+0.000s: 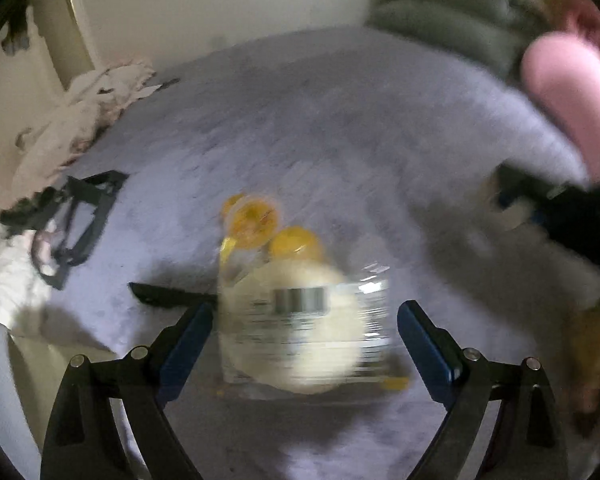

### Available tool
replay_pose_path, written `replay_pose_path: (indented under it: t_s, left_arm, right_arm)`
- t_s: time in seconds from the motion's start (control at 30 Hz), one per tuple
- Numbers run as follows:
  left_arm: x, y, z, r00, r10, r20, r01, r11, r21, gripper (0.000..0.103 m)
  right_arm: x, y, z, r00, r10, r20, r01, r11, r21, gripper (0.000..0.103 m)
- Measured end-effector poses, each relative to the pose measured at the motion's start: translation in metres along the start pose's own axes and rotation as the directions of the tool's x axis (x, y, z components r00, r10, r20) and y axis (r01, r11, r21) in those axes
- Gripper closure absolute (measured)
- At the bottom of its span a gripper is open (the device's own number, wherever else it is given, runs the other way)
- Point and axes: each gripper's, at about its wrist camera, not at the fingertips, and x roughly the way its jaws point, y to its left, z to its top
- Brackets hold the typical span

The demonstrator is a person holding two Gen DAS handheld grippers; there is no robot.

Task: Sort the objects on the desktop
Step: 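Grasp the wrapped round bun with the left gripper while the right holds the block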

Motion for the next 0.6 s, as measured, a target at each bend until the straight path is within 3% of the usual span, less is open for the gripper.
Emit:
replay_pose_path:
  t_s: [0.1, 0.17, 0.27, 0.3, 0.4, 0.6]
  left_arm:
    - [0.032, 0.008, -0.007, 0.993, -0.043, -0.108, 0.037, 0.998, -0.058, 0.002]
    - [0.034, 0.025, -0.008, 0.993, -0.108, -0.055, 0.098, 0.981, -0.168, 0.0]
    - [0.033, 0.033, -0.004, 0.993, -0.113, -0.042, 0.1, 0.967, -0.235, 0.001]
    - [0.032, 0.031, -0.003, 0.994, -0.1, -0.045, 0.087, 0.969, -0.233, 0.004]
    - [0.023, 0.019, -0.003, 0.998, -0.063, -0.019, 0.058, 0.978, -0.198, 0.031]
    - [-0.011, 0.006, -0.016, 0.998, 0.019, 0.059, -0.01, 0.989, -0.147, 0.037]
  right_arm:
    - [0.001, -0.001, 0.0, 1.0, 0.003, -0.007, -0.003, 1.0, 0.003, 0.069]
    - [0.002, -0.001, 0.0, 1.0, 0.008, -0.009, -0.008, 1.0, 0.002, 0.069]
    - [0.002, -0.002, 0.0, 1.0, 0.017, -0.012, -0.017, 1.0, 0.006, 0.069]
    - [0.003, -0.002, 0.0, 1.0, 0.017, -0.013, -0.017, 1.0, 0.008, 0.069]
    - [0.005, -0.003, -0.001, 1.0, 0.02, -0.024, -0.019, 1.0, 0.018, 0.069]
    - [0.003, 0.0, -0.001, 0.999, 0.029, -0.014, -0.029, 1.0, 0.006, 0.069]
